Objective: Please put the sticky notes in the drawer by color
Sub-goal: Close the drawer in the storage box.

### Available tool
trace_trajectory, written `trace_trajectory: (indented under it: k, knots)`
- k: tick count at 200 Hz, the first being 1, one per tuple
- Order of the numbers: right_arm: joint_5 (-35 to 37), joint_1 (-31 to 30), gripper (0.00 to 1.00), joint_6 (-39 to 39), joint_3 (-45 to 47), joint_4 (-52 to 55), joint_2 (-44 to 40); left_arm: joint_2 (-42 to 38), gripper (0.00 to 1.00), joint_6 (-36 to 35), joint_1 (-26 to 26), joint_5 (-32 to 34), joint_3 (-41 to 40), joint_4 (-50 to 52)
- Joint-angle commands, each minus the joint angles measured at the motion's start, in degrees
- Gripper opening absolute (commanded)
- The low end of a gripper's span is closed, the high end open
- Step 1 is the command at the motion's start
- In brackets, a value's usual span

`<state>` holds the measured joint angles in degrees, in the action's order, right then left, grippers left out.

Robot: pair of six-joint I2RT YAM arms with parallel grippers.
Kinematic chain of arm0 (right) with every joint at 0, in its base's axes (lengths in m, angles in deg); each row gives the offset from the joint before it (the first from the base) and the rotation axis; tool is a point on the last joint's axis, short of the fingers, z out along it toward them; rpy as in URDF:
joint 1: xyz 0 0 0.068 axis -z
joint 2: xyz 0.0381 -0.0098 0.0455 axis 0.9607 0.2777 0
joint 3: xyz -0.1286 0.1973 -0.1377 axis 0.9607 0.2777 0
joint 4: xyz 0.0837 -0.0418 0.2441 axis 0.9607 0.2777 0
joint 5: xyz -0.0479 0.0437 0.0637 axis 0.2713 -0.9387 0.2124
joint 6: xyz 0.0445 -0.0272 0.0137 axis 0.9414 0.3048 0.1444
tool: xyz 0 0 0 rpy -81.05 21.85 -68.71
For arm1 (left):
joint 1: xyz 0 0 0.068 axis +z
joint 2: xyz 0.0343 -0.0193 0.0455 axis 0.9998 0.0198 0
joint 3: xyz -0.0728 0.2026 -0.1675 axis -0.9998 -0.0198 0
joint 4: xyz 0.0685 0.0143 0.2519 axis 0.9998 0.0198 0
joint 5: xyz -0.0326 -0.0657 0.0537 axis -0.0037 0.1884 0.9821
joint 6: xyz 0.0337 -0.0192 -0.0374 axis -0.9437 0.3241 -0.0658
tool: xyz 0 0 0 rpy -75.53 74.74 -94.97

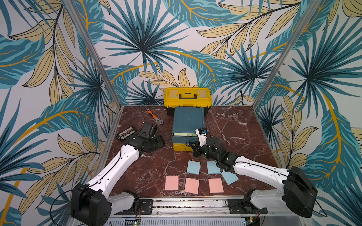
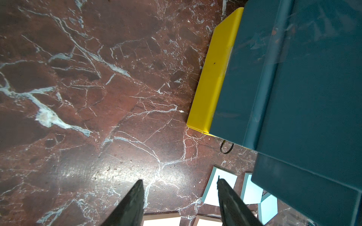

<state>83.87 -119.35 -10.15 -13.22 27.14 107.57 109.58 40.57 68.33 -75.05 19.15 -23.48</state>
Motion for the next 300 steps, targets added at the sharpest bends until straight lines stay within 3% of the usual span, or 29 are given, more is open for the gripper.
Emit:
trace_trajectory:
  k: [1, 108, 300]
  knots:
    - [2.57, 0.13, 0.0, -3.1, -2.1, -2.02, 1.05, 0.15, 0.61, -1.04, 0.52, -0.5, -1.02, -0.32]
    - [4.33, 0.64, 0.0, -9.33, -7.91, 0.68, 8.09, 1.58, 0.61, -1.39, 1.5, -1.73, -1.85, -1.81]
    - [0.89, 8.14, 0.0, -14.21, -10.55, 5.97, 10.24, 3.9, 0.61, -1.22, 2.07, -3.81, -1.12, -3.05]
